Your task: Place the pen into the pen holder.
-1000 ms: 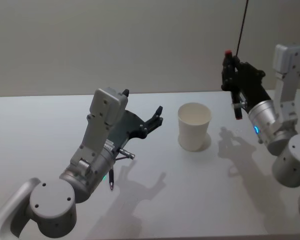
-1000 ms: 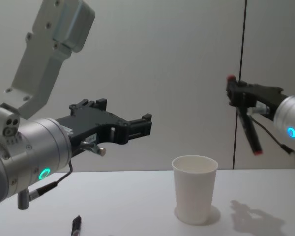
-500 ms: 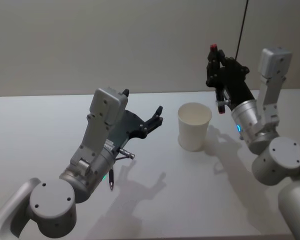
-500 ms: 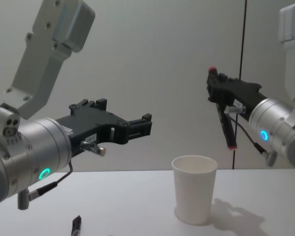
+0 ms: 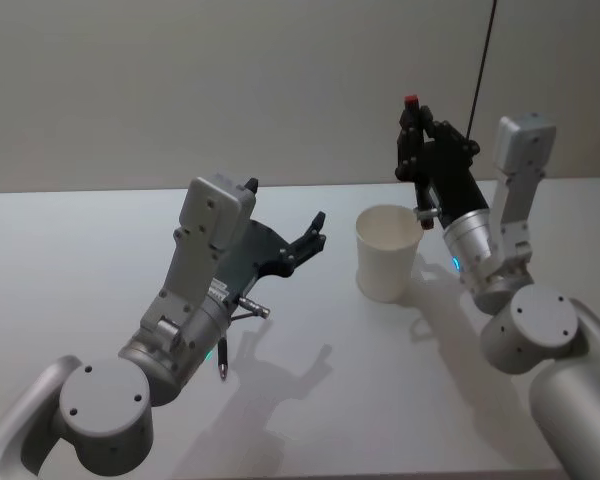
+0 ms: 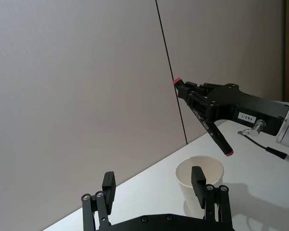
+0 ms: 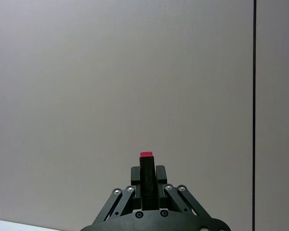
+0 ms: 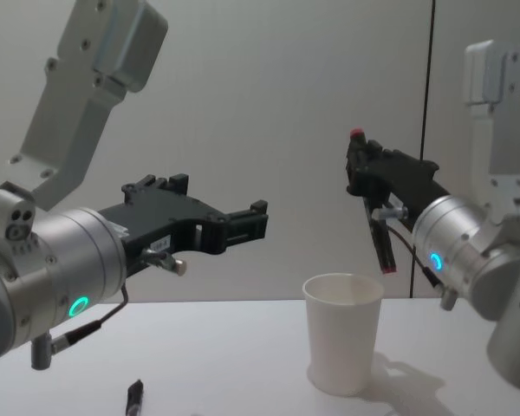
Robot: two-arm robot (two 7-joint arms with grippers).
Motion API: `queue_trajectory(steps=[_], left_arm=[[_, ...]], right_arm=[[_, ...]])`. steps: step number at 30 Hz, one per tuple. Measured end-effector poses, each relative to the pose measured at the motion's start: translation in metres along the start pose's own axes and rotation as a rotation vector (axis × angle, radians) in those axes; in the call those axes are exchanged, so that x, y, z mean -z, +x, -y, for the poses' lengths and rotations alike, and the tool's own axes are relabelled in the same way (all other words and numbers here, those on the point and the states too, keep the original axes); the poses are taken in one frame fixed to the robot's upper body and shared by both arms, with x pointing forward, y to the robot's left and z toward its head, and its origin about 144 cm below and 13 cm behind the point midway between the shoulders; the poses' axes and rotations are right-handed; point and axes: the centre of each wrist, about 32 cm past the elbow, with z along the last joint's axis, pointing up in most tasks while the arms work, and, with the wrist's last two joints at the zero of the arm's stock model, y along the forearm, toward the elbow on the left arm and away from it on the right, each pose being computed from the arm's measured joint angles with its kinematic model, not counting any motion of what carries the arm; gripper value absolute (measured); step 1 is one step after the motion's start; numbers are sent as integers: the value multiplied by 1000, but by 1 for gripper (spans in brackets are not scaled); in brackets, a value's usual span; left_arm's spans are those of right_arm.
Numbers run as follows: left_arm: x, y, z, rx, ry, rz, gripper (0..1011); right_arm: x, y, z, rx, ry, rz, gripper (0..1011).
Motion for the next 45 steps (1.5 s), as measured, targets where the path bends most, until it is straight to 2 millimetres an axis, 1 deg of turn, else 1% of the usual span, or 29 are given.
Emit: queue_trajectory(steps=[12, 25, 38, 40, 41, 43, 44, 45], left_arm=[[0, 0, 0, 0, 0, 0, 1000], [0, 0, 0, 0, 0, 0, 1000], [0, 0, 0, 0, 0, 0, 1000], [0, 0, 0, 0, 0, 0, 1000], [0, 0, 0, 0, 0, 0, 1000], [0, 0, 0, 0, 0, 0, 1000], [0, 0, 0, 0, 0, 0, 1000], [0, 0, 0, 0, 0, 0, 1000]], right_arm=[[21, -10, -1, 2, 24, 22, 175], [40, -16, -4, 18, 30, 45, 175], [50, -22, -7, 25, 34, 55, 175], [51, -22, -7, 25, 35, 56, 190], [51, -23, -7, 25, 33, 57, 231], [52, -24, -7, 25, 32, 57, 260], [52, -25, -7, 24, 32, 58, 302], [52, -25, -7, 24, 32, 59, 302]])
